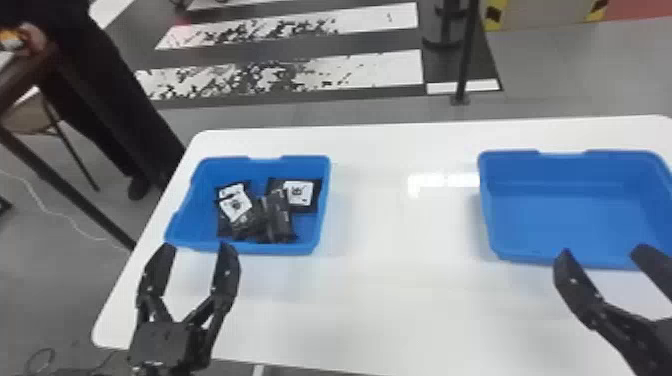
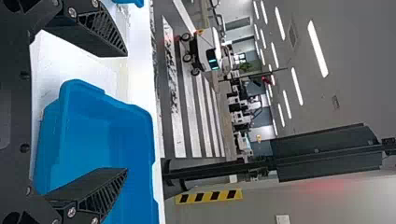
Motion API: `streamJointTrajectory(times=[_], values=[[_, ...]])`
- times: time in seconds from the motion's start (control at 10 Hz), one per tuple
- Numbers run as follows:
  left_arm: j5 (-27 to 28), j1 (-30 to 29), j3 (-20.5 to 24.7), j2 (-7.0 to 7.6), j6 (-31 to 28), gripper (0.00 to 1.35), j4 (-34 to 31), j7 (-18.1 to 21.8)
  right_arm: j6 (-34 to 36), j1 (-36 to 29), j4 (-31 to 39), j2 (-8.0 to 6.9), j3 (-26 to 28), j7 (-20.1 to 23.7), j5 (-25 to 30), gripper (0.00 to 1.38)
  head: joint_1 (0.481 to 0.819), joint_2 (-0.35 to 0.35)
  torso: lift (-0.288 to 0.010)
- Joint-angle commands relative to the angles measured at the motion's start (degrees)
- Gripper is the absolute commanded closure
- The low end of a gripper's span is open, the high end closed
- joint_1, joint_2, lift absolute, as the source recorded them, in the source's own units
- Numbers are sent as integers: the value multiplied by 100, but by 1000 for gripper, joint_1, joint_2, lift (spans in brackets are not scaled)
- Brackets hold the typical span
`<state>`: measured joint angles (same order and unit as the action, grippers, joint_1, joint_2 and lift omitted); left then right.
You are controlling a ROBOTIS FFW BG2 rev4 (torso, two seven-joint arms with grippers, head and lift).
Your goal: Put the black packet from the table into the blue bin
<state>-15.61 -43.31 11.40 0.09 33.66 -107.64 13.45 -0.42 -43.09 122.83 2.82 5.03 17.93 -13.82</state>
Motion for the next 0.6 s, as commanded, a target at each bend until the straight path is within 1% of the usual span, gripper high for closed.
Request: streamJointTrajectory(times=[0.0, 0.5], values=[[-4, 0, -20, -24, 9, 295, 0, -1, 0, 6, 0, 0, 0, 0, 0, 137, 695, 182, -110], [-38, 14, -111, -18, 9, 295, 0, -71, 0, 20, -14, -9, 0, 0, 0, 136, 695, 179, -110]])
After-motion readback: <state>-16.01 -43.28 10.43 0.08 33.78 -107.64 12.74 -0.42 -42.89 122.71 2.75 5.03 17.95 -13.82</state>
